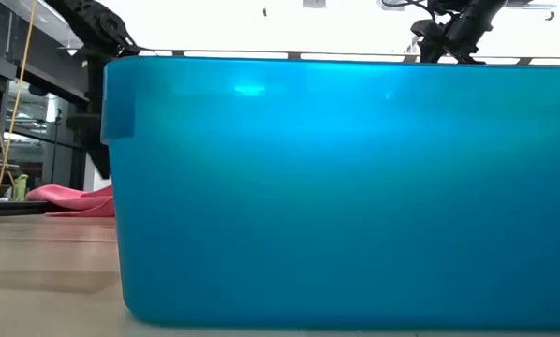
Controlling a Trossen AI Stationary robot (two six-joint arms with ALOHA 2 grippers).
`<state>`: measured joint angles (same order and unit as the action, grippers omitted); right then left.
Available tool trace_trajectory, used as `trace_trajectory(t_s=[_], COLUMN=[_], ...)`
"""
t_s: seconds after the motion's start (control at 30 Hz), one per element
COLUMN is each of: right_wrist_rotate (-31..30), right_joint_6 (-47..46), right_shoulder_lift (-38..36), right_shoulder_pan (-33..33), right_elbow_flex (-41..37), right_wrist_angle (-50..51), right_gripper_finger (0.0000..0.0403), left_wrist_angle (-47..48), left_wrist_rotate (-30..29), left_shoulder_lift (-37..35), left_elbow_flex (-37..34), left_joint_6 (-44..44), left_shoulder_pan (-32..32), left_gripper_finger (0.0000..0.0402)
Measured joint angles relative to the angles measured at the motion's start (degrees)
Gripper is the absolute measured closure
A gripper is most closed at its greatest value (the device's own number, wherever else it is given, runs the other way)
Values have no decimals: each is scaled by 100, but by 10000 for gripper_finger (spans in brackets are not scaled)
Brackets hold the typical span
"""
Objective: Sort microfiber towel by color & place in baskets
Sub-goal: Put the pink towel into the right transparent bin
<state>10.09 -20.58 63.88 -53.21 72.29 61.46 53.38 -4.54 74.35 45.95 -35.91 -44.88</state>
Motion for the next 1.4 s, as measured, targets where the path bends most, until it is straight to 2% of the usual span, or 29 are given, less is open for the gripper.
trace_trajectory(t_s=[0.5, 0.6, 0.73, 0.77, 0.93, 1.13, 1.27, 1.4], right_wrist_rotate=[-4, -4, -4, -4, -6, -4, -5, 5], right_joint_6=[-41, -42, -39, -39, -39, -162, -164, -190], right_shoulder_lift=[2, 2, 2, 2, 2, 2, 2, 2], right_shoulder_pan=[0, 0, 0, 0, 0, 0, 0, 0], right_elbow_flex=[0, 0, 0, 0, -2, -2, -2, -2], right_wrist_angle=[14, 14, 14, 14, 14, 14, 14, 12], right_gripper_finger=[137, 137, 137, 137, 137, 137, 137, 137], left_wrist_angle=[-1378, -1472, -1441, -1399, -889, -364, -344, -381], left_wrist_rotate=[-38, -55, -212, -199, -224, -709, -1143, -1253], left_shoulder_lift=[0, 0, 0, 0, -297, -1364, -2070, -2464], left_elbow_flex=[-973, -1035, -1006, -971, -526, 306, 801, 1407], left_joint_6=[-230, -227, 30, 139, 542, 1215, 1878, 2480], left_shoulder_pan=[0, 0, 0, 0, 0, 2, 1, 29], left_gripper_finger=[195, 237, 362, 381, 398, 401, 401, 401])
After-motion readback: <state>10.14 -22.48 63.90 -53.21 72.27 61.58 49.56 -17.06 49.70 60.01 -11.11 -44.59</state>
